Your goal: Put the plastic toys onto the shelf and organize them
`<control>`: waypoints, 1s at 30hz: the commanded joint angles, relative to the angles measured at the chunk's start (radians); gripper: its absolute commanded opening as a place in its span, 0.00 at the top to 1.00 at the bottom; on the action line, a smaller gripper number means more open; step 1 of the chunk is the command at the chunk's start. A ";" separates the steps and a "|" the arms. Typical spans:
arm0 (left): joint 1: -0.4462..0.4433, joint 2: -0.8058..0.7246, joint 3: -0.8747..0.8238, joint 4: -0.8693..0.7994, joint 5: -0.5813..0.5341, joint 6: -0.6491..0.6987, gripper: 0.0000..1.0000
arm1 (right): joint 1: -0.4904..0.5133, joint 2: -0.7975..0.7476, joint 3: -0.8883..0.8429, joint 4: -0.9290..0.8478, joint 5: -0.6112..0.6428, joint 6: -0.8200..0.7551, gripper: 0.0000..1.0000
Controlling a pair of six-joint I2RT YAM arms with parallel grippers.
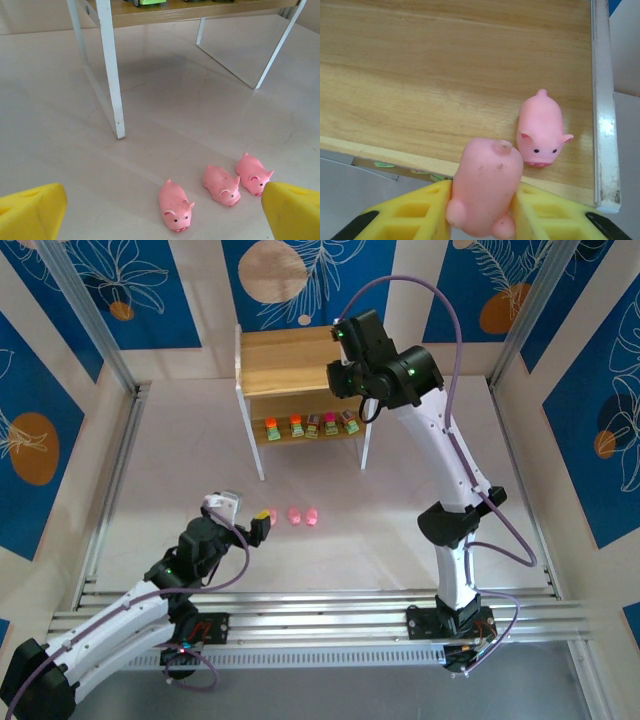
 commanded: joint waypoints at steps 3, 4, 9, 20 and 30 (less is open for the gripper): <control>0.012 -0.009 -0.012 0.002 -0.008 -0.014 0.00 | -0.006 0.010 0.032 0.040 -0.037 -0.037 0.68; 0.012 -0.010 -0.012 0.002 -0.010 -0.014 0.00 | -0.006 0.014 0.031 0.046 -0.039 -0.041 0.68; 0.012 -0.009 -0.012 0.002 -0.011 -0.013 0.00 | -0.009 0.039 0.039 0.051 -0.039 -0.051 0.68; 0.012 -0.030 -0.015 -0.005 -0.017 -0.013 0.00 | -0.012 0.074 0.043 0.066 0.000 -0.077 0.68; 0.011 -0.033 -0.016 -0.007 -0.016 -0.011 0.00 | -0.018 0.105 0.048 0.069 0.027 -0.091 0.67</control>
